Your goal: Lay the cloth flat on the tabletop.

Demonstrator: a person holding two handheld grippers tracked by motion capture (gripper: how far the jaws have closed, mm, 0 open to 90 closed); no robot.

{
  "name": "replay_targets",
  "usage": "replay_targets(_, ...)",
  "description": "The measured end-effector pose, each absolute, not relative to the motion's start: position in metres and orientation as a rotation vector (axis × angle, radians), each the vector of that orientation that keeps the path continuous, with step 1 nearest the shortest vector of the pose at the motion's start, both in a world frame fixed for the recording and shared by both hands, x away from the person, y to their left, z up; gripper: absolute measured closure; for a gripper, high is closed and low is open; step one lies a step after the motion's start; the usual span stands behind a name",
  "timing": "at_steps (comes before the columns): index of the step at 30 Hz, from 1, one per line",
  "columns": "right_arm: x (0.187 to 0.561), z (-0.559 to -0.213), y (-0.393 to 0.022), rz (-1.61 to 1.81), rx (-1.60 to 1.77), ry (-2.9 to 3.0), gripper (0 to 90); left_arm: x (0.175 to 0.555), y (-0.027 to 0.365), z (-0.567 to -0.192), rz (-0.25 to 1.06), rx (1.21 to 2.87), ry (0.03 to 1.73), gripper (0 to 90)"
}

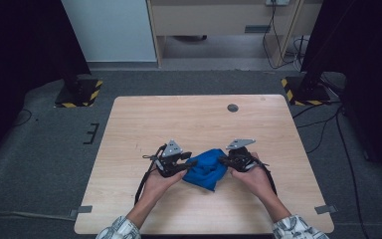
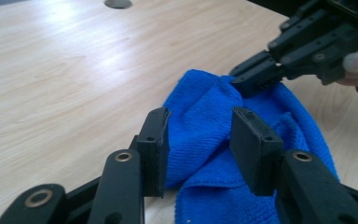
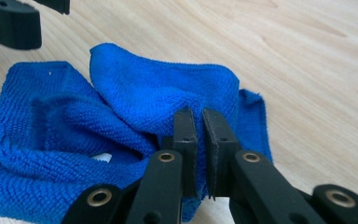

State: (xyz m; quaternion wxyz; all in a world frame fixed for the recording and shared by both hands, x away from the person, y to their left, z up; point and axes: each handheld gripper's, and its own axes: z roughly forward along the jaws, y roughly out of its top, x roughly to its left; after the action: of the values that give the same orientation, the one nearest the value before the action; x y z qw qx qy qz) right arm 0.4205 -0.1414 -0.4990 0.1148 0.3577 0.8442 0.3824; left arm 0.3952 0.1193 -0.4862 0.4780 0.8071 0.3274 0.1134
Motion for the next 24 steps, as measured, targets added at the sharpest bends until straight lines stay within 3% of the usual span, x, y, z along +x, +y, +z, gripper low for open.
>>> replay_targets(24, 0.42, -0.502, -0.137, 1.111, 1.042, 2.495, 83.0, 0.383, 0.096, -0.489, 0.155, 1.937, 0.736, 46.6)
